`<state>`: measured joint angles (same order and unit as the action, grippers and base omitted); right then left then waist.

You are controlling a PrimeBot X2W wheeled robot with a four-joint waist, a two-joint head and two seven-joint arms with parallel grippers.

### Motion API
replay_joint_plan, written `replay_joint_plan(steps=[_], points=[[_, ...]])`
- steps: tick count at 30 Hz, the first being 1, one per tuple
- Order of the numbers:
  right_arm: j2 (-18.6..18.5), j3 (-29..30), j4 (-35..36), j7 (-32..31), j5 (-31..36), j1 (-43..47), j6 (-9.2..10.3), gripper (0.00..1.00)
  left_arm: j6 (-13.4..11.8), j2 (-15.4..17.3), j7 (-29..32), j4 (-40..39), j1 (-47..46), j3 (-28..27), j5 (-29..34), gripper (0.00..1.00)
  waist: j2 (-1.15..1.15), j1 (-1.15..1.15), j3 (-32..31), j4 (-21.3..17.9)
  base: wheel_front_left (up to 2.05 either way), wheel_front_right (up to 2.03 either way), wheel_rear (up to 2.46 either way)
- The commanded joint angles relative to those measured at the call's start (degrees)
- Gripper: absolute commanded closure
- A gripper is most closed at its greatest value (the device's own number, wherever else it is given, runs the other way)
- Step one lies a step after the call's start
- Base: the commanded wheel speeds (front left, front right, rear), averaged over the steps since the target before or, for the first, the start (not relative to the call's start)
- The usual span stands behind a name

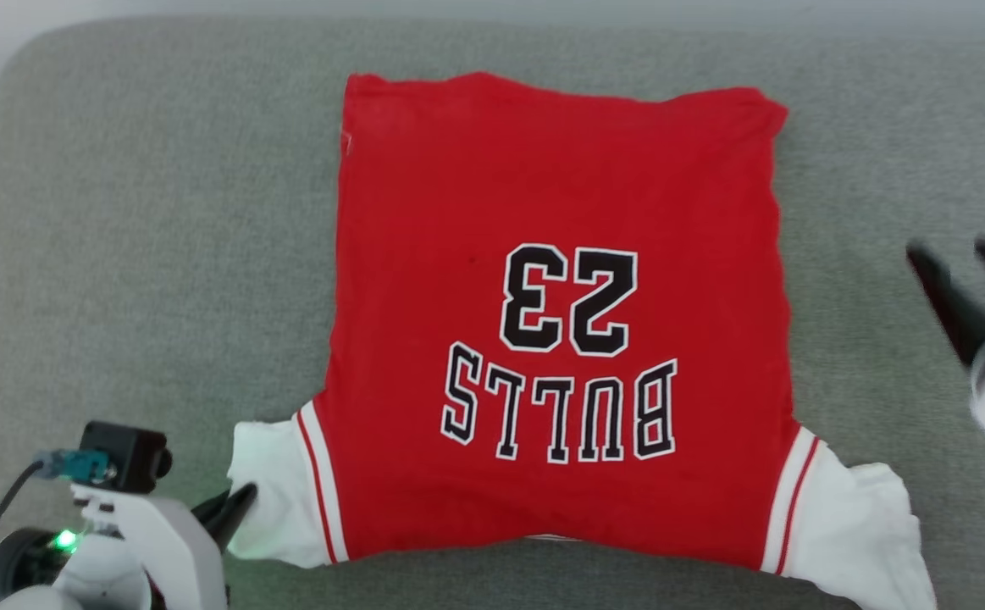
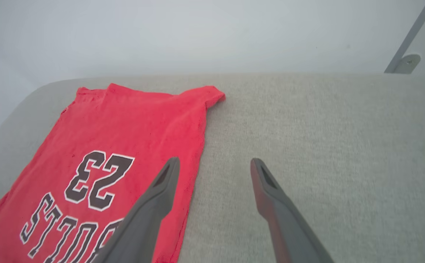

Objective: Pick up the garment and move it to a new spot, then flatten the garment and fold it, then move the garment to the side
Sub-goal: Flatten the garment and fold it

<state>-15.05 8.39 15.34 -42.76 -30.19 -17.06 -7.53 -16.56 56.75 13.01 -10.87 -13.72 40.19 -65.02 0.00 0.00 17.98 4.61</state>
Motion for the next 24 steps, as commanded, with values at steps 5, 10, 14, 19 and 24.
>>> replay_joint_plan(steps=[5, 10, 14, 19, 24], points=[[1.07, -3.12, -10.96, 7.10, 5.93, -13.92, 0.09, 0.00, 1.99, -2.19, 0.44, -0.24, -3.87, 0.63, 1.92, 1.00, 0.00, 0.00, 4.94, 4.34, 0.00, 0.00, 0.00], [0.53, -4.48, -26.06, 11.95, 10.17, -25.96, 0.09, 0.00, 3.96, -4.68, 0.59, 1.08, -7.15, 1.51, 3.31, 1.00, 0.00, 0.00, 7.71, 7.76, 0.00, 0.00, 0.00], [-0.63, -4.46, -38.49, 11.99, 13.40, -34.12, 0.09, 0.00, 5.50, -6.80, 0.43, 2.49, -9.13, 2.14, 3.93, 1.00, 0.00, 0.00, 9.35, 10.41, 0.00, 0.00, 0.00], [-0.74, -1.96, -51.74, 7.31, 18.12, -41.77, 0.09, 0.00, 7.11, -9.10, 0.43, 4.43, -10.96, 3.03, 4.19, 1.00, 0.00, 0.00, 10.76, 13.12, 0.00, 0.00, 0.00], [-0.85, 2.43, -61.31, 1.60, 23.07, -46.68, 0.09, 0.00, 8.57, -10.82, 0.35, 6.44, -12.18, 3.80, 4.63, 1.00, 0.00, 0.00, 11.76, 14.92, 0.00, 0.00, 0.00]])
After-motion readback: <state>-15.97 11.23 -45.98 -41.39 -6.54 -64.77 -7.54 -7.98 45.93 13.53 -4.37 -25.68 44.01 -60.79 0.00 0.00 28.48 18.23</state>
